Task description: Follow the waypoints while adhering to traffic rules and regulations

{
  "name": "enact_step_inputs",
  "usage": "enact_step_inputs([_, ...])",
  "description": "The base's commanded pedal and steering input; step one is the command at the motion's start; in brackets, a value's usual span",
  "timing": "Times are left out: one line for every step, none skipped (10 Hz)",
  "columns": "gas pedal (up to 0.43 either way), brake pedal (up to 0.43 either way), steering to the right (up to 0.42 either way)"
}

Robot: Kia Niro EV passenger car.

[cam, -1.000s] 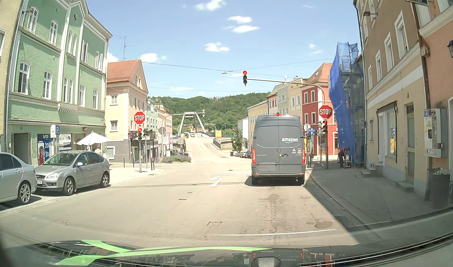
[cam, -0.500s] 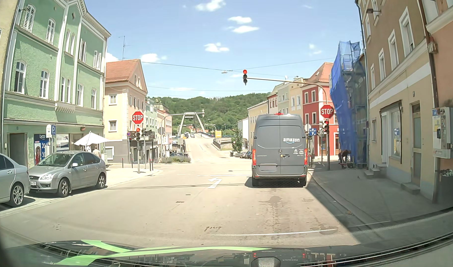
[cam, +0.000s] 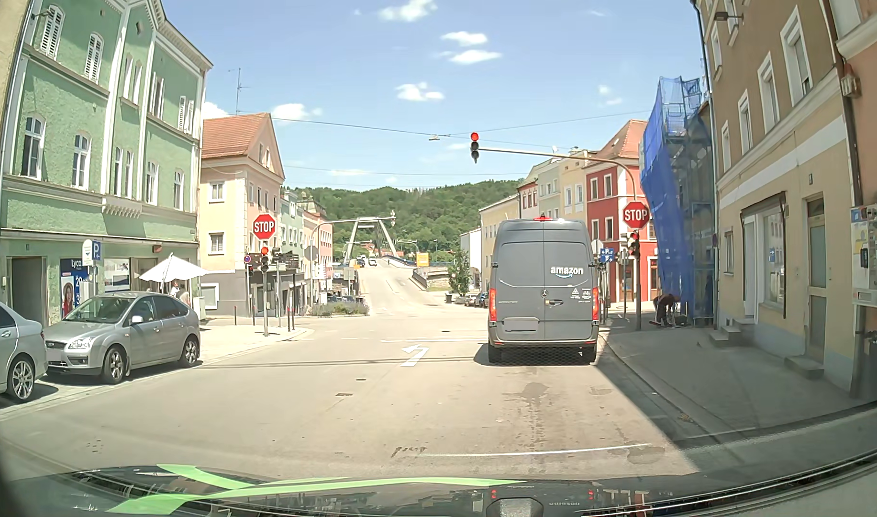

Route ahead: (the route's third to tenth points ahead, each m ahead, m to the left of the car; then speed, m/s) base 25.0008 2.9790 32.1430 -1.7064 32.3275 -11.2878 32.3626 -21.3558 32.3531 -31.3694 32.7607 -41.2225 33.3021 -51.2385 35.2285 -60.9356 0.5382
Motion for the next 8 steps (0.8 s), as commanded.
enact_step_inputs([0.000,0.152,-0.004])
enact_step_inputs([0.000,0.165,-0.004])
enact_step_inputs([0.000,0.171,-0.004])
enact_step_inputs([0.000,0.183,-0.004])
enact_step_inputs([0.000,0.183,-0.004])
enact_step_inputs([0.000,0.183,-0.004])
enact_step_inputs([0.000,0.183,-0.004])
enact_step_inputs([0.000,0.183,-0.004])
